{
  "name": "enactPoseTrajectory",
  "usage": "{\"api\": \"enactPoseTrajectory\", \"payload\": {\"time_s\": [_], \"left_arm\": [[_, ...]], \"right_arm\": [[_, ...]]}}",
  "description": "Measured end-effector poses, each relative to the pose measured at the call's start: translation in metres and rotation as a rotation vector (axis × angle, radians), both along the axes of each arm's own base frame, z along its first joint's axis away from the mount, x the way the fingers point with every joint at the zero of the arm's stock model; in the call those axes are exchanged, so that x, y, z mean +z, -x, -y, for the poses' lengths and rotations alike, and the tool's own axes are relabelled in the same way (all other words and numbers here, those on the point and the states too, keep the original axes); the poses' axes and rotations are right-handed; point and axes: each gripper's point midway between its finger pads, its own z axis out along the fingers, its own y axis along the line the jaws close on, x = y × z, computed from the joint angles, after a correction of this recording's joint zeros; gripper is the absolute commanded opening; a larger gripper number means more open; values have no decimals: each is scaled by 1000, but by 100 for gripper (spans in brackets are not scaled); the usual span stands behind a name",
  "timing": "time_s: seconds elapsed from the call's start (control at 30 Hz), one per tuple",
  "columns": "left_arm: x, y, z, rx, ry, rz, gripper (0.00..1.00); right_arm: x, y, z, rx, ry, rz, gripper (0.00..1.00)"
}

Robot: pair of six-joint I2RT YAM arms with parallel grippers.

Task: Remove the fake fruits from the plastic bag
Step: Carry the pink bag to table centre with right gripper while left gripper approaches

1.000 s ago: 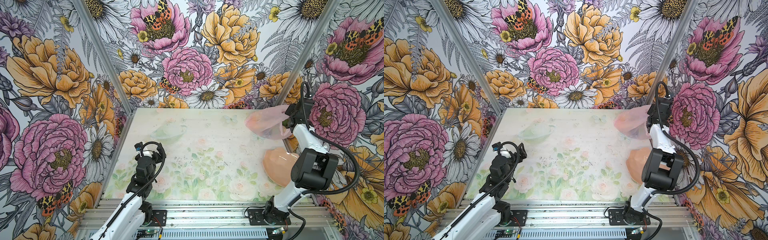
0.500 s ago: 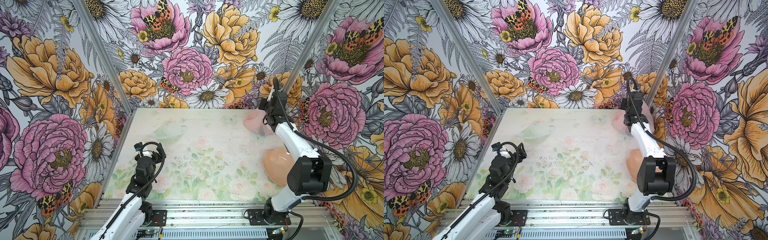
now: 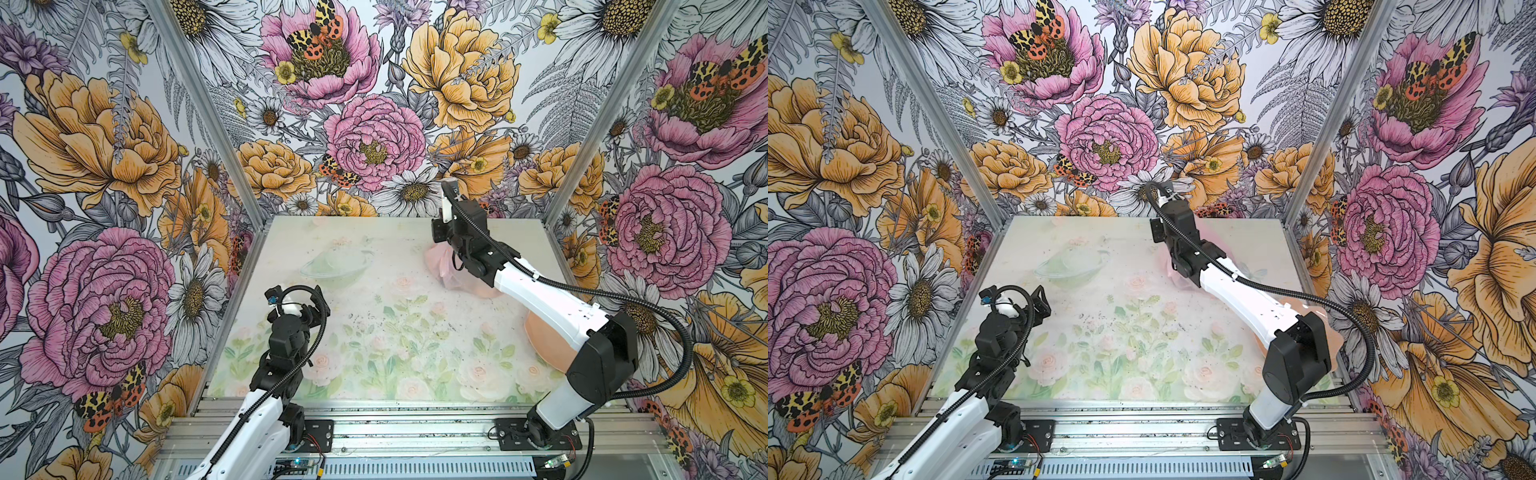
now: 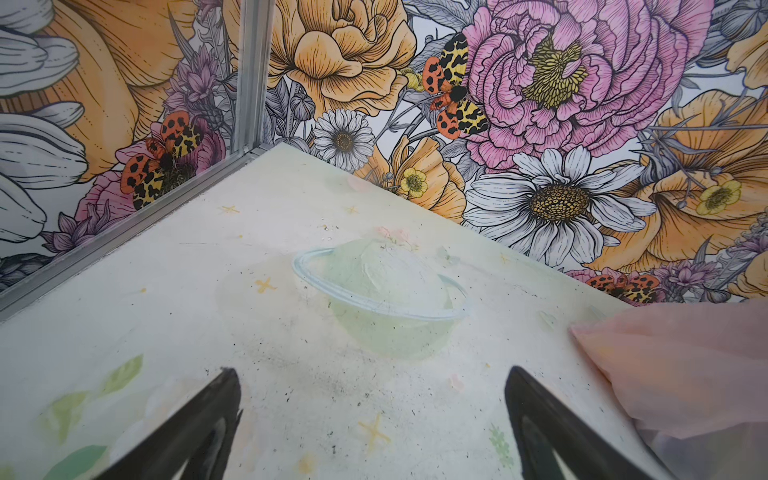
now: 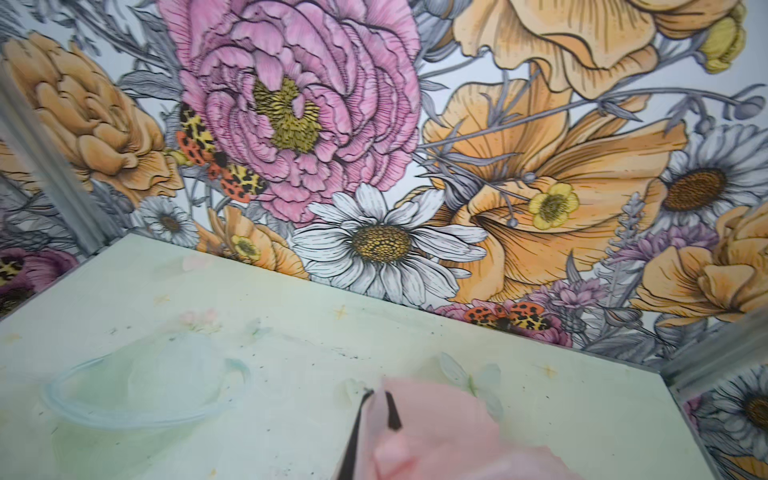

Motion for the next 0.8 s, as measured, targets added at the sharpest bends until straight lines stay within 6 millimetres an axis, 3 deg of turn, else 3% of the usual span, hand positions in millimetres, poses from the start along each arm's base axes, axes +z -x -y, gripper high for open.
{"api": "enactPoseTrajectory", "payload": {"time_s": [0.2,0.4,0.53,0.6,0.73,0.8], "left_arm": [[-1,0,-1,5,13,-4,99],[-18,-3,-1,10,4,-65,99],[-29,-4,-1,12,-2,-119,99],[-27,-6,2,8,13,-143,99],[-4,-12,22,-47,69,-162,98],[19,-13,48,-123,92,-158,98]], "right_arm": [[2,57,-55,117,24,11,11],[-5,87,-81,170,52,5,59],[1,96,-74,164,52,2,81],[8,103,-66,166,35,5,86],[30,127,-43,182,-48,21,91],[40,141,-30,192,-105,31,92]]}}
